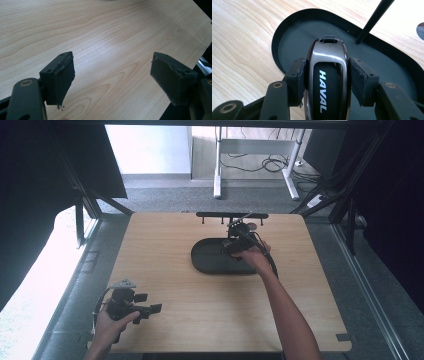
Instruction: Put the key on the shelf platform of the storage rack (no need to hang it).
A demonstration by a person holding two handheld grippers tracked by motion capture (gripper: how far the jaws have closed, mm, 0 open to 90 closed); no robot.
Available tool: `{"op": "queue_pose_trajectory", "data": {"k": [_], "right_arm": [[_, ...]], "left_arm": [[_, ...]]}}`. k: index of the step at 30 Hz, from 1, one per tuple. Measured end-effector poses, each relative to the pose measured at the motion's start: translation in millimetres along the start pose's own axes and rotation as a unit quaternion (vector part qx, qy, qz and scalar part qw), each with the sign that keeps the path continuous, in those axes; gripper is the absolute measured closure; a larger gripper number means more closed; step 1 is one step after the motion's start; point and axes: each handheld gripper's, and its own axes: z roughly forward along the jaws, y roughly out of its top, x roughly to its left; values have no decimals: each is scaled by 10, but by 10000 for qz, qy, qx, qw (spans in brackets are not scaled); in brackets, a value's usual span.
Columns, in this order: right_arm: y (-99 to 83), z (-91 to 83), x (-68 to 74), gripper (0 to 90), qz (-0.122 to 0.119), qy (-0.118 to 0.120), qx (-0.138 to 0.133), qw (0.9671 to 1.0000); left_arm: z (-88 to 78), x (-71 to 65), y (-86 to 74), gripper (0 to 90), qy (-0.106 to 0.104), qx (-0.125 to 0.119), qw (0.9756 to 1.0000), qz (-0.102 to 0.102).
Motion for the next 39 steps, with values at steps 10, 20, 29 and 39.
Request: {"op": "queue_pose_trajectory", "data": {"k": [10, 20, 29, 39], "right_arm": [[-10, 110, -86, 496, 152, -149, 31, 9998], [-104, 302, -178, 496, 311, -254, 175, 9990], [-173, 445, -191, 496, 313, -455, 264, 9981], [-241, 550, -157, 495, 298, -495, 331, 9978]], "left_arm": [[1, 6, -1, 198, 3, -3, 10000, -12], [11, 9, -3, 198, 8, 8, 10000, -5], [14, 10, -4, 198, 4, 26, 10000, -6], [25, 3, -3, 198, -6, 44, 10000, 0]]}}
